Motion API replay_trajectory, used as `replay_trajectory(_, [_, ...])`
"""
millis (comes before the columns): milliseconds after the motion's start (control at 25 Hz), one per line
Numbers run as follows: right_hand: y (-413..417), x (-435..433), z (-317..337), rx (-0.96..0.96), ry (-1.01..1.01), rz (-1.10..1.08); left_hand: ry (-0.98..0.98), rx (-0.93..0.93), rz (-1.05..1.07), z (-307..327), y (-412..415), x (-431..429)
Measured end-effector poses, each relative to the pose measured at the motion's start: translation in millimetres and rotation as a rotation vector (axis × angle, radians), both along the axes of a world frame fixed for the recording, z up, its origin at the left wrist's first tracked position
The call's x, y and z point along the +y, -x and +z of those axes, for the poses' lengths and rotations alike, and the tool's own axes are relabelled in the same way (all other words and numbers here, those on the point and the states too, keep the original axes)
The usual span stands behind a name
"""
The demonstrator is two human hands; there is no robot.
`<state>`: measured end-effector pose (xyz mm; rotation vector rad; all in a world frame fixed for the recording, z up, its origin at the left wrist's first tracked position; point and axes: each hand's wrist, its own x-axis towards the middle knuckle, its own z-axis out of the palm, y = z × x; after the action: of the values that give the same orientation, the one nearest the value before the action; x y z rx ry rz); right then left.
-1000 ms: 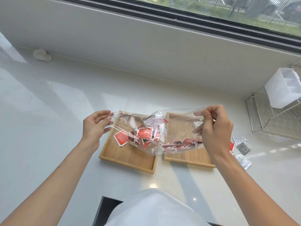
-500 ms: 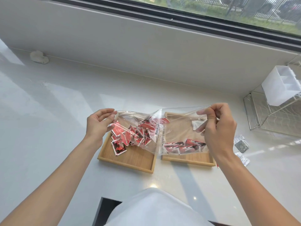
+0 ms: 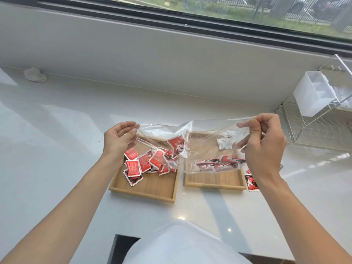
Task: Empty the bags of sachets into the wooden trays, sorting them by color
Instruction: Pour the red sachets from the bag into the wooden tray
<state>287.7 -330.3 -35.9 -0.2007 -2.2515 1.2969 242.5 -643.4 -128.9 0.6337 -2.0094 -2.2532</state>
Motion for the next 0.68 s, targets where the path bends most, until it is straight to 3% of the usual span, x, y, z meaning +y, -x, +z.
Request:
replay_trajectory(360, [4, -2, -4, -0.041, 0.021, 0.062, 0.031, -0.01, 0.04, 9, -10, -17])
replay_trajectory(680, [21, -27, -4, -0.054, -0.128, 0.237, -0.092, -0.109, 0.127, -8, -38, -43])
